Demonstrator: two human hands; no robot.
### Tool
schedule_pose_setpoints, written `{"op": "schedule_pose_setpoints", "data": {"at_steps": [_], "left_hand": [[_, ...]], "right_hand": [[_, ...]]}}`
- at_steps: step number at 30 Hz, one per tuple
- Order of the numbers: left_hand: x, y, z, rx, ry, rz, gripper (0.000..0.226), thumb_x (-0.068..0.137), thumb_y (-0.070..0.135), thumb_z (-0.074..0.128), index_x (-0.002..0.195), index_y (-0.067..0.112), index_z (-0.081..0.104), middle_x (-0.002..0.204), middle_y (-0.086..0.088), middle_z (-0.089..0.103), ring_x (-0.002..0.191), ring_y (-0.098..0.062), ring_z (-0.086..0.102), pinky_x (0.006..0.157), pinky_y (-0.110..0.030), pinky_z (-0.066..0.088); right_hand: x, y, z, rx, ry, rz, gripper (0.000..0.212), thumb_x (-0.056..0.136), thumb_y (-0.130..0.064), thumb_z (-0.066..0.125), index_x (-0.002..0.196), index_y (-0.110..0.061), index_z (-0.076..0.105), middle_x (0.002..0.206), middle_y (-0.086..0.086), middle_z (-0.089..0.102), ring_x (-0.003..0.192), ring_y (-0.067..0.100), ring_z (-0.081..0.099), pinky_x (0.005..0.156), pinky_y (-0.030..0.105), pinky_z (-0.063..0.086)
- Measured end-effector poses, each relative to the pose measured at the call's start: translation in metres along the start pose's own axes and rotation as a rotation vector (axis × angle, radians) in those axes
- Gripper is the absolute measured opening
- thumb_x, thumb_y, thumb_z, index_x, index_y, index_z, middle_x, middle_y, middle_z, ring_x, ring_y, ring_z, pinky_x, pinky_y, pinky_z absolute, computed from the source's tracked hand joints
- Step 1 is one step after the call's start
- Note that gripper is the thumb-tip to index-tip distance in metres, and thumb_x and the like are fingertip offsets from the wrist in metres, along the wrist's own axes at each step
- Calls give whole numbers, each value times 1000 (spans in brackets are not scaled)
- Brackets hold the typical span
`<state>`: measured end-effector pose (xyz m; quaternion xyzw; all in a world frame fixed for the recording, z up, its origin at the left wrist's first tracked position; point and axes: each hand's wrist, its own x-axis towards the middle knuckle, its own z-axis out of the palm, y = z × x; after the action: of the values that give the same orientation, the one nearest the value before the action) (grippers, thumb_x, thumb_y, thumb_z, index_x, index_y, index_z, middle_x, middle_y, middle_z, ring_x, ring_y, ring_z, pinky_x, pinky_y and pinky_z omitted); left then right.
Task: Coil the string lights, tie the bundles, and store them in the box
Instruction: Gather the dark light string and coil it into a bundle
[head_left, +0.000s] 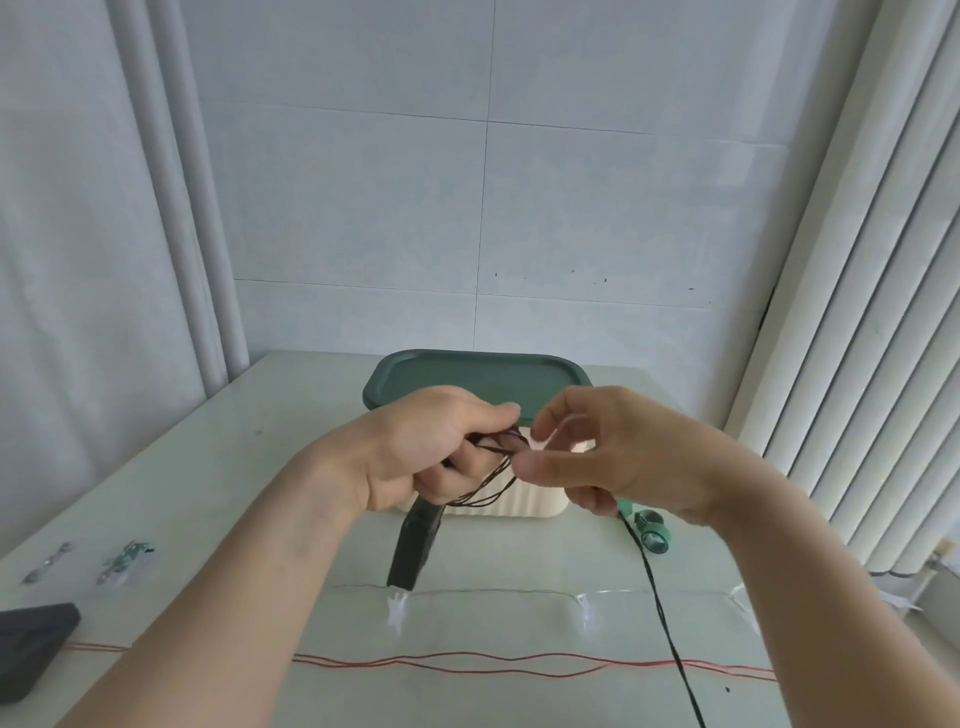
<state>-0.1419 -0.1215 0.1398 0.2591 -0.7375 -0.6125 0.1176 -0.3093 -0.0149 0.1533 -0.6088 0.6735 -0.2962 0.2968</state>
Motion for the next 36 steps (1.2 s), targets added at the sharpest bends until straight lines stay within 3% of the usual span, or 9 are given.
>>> {"op": "schedule_pose_setpoints", "data": {"at_steps": [4,6,9,13,21,26,31,34,36], "left_hand": [[0,-5,-11,-34,34,21,48,106,32,38,86,2,70,53,5,19,40,-8,12,42,-21,8],[1,-5,-10,-36,0,16,48,106,32,36,85,4,69,54,4,19,41,-8,13,42,-21,8],[1,-5,-6,-55,-66,-8,49,104,36,35,74,10,64,54,5,20,40,-7,13,43,-23,6],[-3,0,-8,-269,-135,-28,41,88,42,44,52,24,40,47,9,20,39,-6,10,38,-21,8],[-1,4,-21,-726,115,135,32,84,25,43,60,27,22,42,9,19,38,-11,5,42,-25,5],[-1,3,-30,-932,219,306,33,87,22,40,56,25,28,45,8,19,29,-9,17,36,-26,12],[-4,1,-40,-1093,292,465,33,92,20,36,60,24,29,50,8,20,33,-9,19,37,-25,17],[-4,0,-45,-1125,342,504,39,99,21,28,60,23,30,51,8,20,34,-10,19,37,-25,18],[-6,1,-45,-1102,325,483,39,100,23,29,60,23,31,51,8,20,34,-9,19,36,-24,19]], "right_hand": [[-4,10,-14,24,-200,18,26,99,-29,58,81,-13,66,58,-4,46,51,12,39,49,19,35],[1,11,-14,154,-72,-2,27,101,-26,57,80,-12,67,56,-7,37,50,12,32,48,17,30],[8,7,-5,309,146,-111,29,101,-25,57,79,-10,68,56,-4,41,50,12,33,47,17,31],[16,7,7,408,221,-106,28,99,-29,60,86,-5,68,56,-3,47,48,12,38,48,21,34],[10,12,0,504,-205,-3,26,86,-35,64,88,-9,64,61,-3,38,54,15,44,56,24,41],[12,17,0,500,-273,103,24,99,-30,54,89,-9,60,65,2,40,53,21,53,54,29,47],[12,24,-4,302,-351,79,32,99,-35,53,81,-11,66,65,1,50,50,15,43,55,24,40],[13,26,-7,324,-277,80,33,103,-30,51,78,-11,61,58,-2,42,50,16,41,53,22,40],[18,26,-8,510,-72,78,31,104,-27,51,79,-11,60,57,-4,29,47,13,30,45,20,32]]}}
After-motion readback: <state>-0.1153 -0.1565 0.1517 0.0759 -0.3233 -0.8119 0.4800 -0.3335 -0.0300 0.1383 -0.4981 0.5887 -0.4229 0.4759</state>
